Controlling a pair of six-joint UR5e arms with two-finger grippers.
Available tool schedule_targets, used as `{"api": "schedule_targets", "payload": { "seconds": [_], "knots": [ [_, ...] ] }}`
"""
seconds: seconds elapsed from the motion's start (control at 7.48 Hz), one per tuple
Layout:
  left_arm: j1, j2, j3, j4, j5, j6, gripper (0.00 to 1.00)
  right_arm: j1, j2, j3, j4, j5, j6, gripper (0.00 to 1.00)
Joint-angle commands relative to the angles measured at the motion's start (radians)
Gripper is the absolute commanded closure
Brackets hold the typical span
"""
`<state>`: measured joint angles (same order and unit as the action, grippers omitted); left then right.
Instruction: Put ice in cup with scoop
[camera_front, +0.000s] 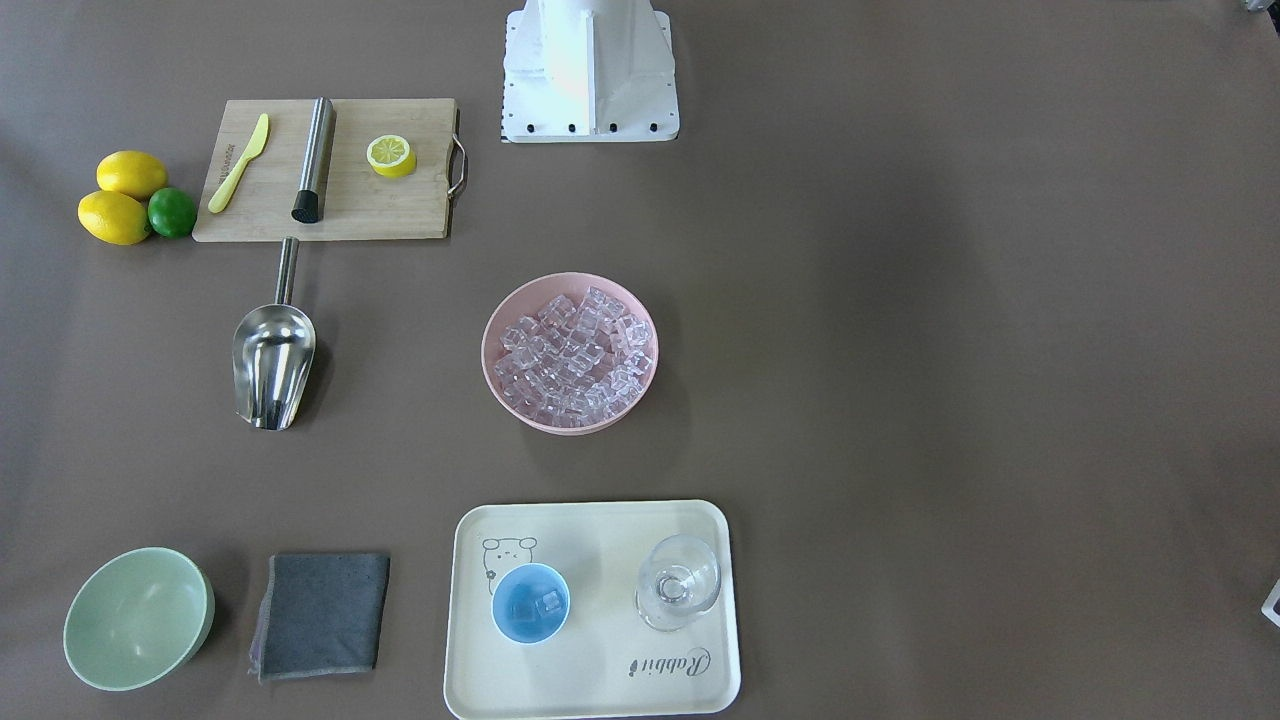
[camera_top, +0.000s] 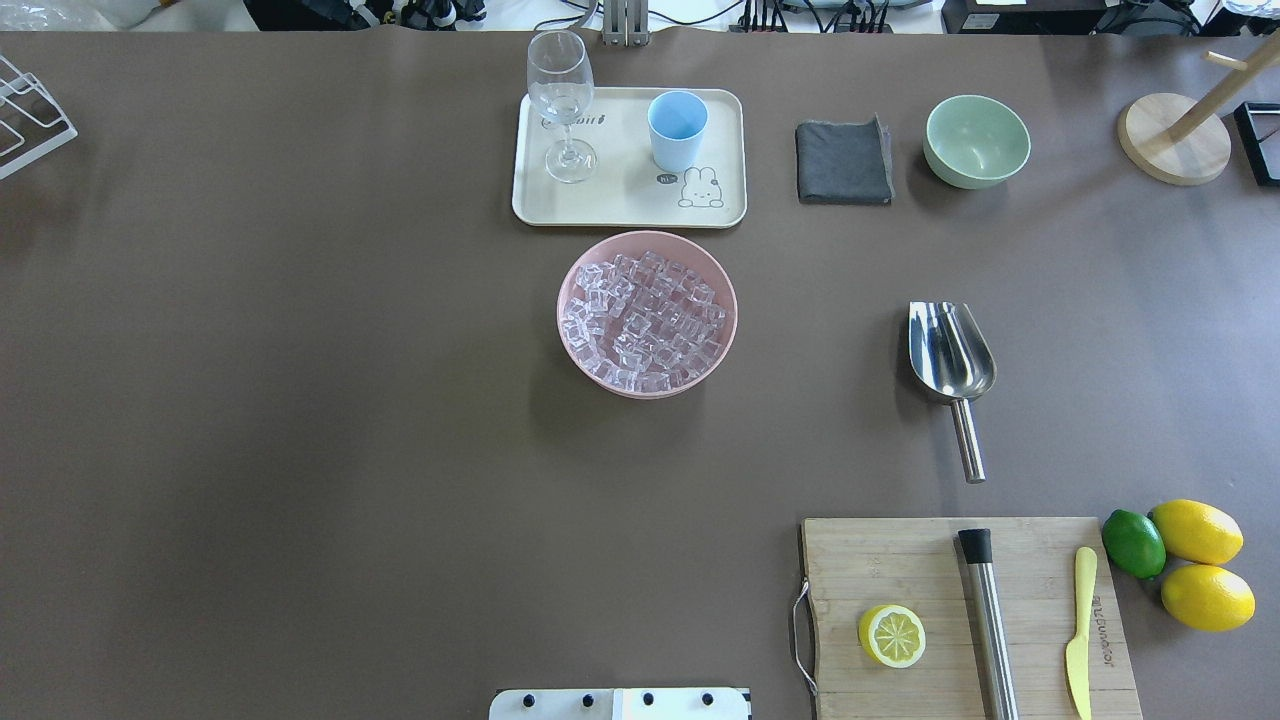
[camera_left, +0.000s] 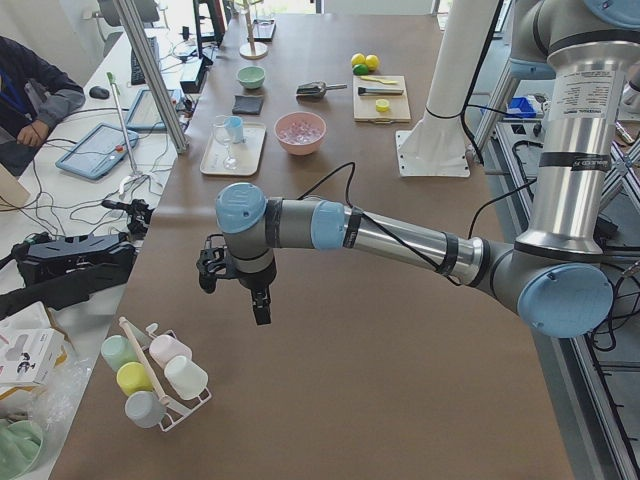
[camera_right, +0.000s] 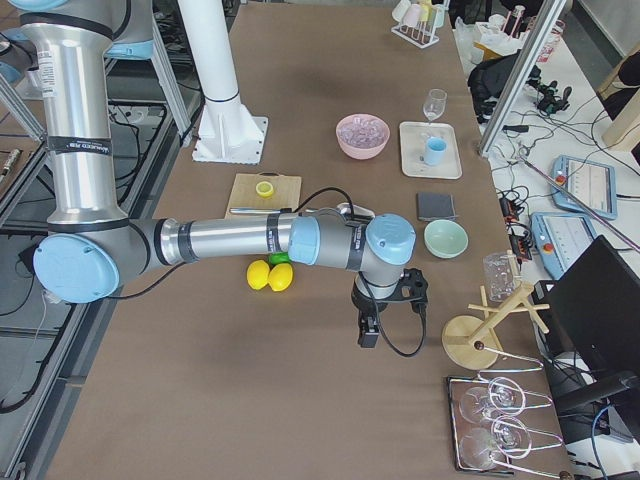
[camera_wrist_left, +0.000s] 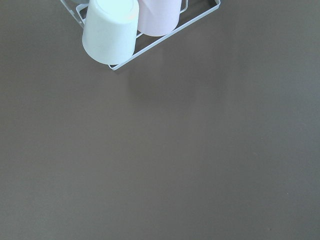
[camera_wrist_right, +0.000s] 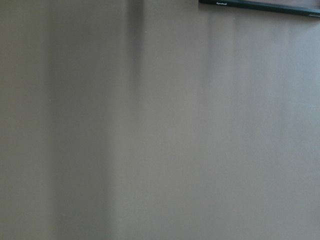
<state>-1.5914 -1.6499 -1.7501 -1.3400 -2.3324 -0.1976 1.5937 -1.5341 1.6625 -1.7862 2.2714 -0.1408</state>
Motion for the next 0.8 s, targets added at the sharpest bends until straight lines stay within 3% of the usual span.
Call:
{"api": "schedule_targets", "payload": {
  "seconds": [0.0,0.67],
  "knots": [
    [0.002,0.001,0.004,0.001,0.004,0.000,0.02,0.009,-0.017,-0.023,0.031,0.013,-0.014,0.00],
    [0.008,0.001,0.006,0.001,0.001,0.000,0.02,0.009,-0.014,-0.020,0.031,0.013,-0.011,0.00]
  ]
}}
